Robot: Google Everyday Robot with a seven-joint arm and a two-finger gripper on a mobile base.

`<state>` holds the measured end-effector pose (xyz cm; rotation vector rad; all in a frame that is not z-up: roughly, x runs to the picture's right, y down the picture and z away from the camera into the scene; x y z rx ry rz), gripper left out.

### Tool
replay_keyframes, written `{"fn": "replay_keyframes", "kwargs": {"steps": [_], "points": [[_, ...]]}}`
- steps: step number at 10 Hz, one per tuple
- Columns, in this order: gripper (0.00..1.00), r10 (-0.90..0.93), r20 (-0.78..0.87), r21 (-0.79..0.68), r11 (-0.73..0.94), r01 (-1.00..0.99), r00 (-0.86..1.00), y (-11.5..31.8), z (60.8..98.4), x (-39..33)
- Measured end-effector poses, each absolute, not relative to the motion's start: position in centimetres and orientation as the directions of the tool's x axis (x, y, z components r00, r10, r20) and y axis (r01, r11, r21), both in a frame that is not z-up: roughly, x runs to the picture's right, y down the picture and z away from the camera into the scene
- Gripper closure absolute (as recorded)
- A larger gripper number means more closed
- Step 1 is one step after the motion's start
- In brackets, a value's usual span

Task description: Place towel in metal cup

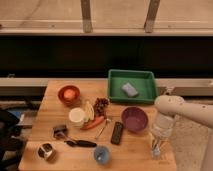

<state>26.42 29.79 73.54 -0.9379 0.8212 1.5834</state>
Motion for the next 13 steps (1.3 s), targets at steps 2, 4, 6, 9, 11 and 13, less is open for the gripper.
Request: {"fn": "replay_keyframes", "kwargs": {"steps": [2, 4, 6, 9, 11, 13], "points": [[1.0, 0.506, -0.852, 0.04, -0.191, -0.981, -0.133, 26.9, 72.5, 26.9], [1.0, 0.586, -0.799, 0.032, -0.18, -0.983, -0.133, 22.7, 71.6, 27.1], [1.0, 0.637, -0.766, -0.01, -0.147, -0.989, -0.087, 19.5, 72.0, 24.9], [1.0, 0.678, -0.735, -0.105, -0.07, -0.992, 0.03, 16.2, 73.5, 19.1], [1.0, 0.69, -0.711, -0.194, -0.008, -0.981, 0.135, 14.5, 74.1, 14.3], [1.0, 0.688, -0.685, -0.285, 0.052, -0.957, 0.241, 13.5, 74.1, 9.6]]}}
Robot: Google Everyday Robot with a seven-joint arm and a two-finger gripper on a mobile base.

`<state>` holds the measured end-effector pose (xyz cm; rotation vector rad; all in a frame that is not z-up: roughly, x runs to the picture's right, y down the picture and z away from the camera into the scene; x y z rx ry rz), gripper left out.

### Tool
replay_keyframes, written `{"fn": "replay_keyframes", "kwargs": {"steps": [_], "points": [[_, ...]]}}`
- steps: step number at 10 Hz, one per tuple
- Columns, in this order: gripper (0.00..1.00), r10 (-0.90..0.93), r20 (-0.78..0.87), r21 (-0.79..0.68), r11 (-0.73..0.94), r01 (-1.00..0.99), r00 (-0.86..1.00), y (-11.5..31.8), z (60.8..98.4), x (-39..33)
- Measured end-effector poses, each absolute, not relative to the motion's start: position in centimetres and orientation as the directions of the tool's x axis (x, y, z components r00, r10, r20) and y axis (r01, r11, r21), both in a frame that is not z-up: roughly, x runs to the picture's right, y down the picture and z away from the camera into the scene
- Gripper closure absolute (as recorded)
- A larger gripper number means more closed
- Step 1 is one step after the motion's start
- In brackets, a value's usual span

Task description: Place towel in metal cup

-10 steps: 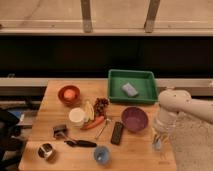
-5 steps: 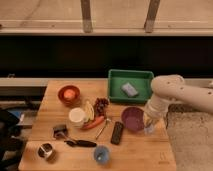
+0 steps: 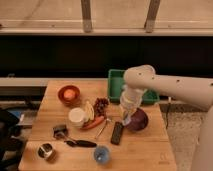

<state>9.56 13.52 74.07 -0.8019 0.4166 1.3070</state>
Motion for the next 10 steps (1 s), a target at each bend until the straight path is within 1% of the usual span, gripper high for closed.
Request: {"fn": "replay_keyframes", "kwargs": {"steps": [7, 8, 10], "points": [[1.0, 0.688, -0.683, -0.284, 0.061, -0.957, 0.247, 13.6, 74.0, 9.6], [1.0, 0.687, -0.674, -0.299, 0.084, -0.951, 0.273, 13.8, 73.8, 9.1], [1.0, 0.678, -0.641, -0.356, 0.152, -0.922, 0.359, 14.1, 73.2, 5.8]]}}
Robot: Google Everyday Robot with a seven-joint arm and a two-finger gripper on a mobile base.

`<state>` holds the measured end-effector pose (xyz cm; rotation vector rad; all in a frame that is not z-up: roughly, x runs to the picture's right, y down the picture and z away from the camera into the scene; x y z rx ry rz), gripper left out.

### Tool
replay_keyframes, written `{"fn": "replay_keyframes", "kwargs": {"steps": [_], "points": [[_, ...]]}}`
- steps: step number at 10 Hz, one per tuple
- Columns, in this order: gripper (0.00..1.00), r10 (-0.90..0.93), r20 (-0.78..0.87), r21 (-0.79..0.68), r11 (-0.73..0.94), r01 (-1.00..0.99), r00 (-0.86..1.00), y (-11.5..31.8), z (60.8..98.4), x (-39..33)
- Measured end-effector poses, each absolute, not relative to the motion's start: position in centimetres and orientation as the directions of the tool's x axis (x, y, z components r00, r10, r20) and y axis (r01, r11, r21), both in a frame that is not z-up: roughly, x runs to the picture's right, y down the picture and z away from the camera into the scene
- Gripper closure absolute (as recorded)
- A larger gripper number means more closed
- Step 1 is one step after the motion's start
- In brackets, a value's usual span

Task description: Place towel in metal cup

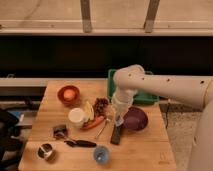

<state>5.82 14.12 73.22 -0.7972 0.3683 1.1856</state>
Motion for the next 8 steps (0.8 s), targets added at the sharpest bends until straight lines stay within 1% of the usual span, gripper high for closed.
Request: {"fn": "replay_keyframes", "kwargs": {"steps": [3, 8], "points": [[1.0, 0.651, -0.538, -0.481, 0.285, -0.829, 0.536, 14.6, 70.6, -2.9], [1.0, 0.526, -0.309, -0.663, 0.478, -0.576, 0.792, 17.8, 63.9, -14.6]]}}
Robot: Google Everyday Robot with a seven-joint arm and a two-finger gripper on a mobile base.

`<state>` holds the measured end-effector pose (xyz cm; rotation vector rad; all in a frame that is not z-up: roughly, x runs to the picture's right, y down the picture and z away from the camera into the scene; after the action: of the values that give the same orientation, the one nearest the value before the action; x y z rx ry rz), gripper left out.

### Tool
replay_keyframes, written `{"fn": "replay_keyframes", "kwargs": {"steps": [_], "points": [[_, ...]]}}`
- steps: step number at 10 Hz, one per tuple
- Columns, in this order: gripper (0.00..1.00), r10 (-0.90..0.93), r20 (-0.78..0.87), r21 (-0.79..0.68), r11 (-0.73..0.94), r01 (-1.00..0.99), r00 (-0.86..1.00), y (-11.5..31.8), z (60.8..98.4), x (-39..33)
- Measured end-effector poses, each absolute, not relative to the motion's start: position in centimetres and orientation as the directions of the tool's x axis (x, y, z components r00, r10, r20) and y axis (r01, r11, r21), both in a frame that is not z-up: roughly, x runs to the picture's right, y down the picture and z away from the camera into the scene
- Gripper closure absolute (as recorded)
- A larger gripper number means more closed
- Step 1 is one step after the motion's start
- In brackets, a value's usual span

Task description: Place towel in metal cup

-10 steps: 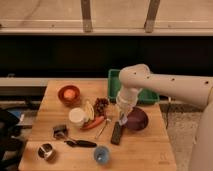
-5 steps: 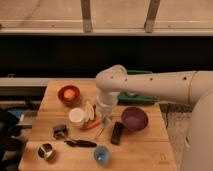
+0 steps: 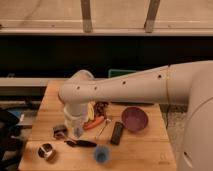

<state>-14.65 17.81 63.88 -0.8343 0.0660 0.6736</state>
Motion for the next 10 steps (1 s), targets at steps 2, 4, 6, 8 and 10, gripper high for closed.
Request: {"fn": "replay_keyframes", "kwargs": {"steps": [2, 4, 6, 8, 10], "points": [[1.0, 0.453, -0.22, -0.708, 0.536, -0.461, 0.864, 19.3, 61.8, -18.7], [1.0, 0.441, -0.216, -0.706, 0.546, -0.451, 0.871, 19.4, 61.7, -18.6], [1.0, 0.439, -0.213, -0.708, 0.546, -0.447, 0.873, 19.4, 61.7, -18.8], [1.0, 0.426, -0.207, -0.725, 0.537, -0.43, 0.881, 20.0, 62.2, -19.3], [1.0, 0.391, -0.183, -0.745, 0.544, -0.387, 0.902, 20.4, 63.2, -21.8]]}}
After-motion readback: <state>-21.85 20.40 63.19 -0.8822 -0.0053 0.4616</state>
